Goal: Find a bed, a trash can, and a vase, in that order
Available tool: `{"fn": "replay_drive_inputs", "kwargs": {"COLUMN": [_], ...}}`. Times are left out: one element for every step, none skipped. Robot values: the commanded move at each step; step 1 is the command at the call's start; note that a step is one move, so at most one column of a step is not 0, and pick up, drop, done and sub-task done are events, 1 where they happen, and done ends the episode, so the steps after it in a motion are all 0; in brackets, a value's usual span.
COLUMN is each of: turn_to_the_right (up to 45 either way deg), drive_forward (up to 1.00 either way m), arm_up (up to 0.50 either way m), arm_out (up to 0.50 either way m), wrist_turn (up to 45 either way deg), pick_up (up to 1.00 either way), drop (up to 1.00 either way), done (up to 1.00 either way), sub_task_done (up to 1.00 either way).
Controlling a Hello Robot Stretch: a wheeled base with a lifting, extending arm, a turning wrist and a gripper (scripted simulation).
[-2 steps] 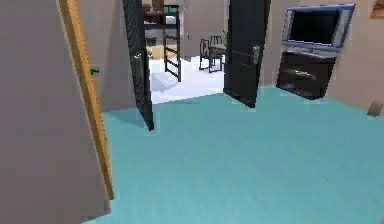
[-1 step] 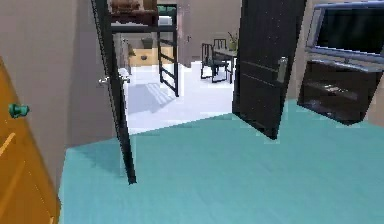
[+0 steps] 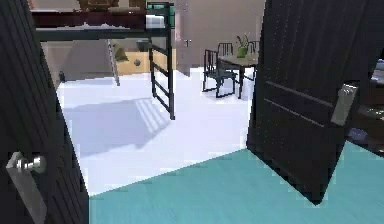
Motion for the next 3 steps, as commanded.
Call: {"fn": "replay_drive_inputs", "kwargs": {"turn_to_the_right": [3.0,0.0,0.0], "drive_forward": [0.0,1.0,1.0], "arm_up": [0.0,0.0,0.0], "arm_out": [0.0,0.0,0.0], "wrist_turn": [0.0,0.0,0.0], "pick_up": [0.0,0.0,0.0], "drop": [0.0,0.0,0.0], "done": [0.0,0.0,0.0], "sub_task_done": [0.0,0.0,0.0]}}
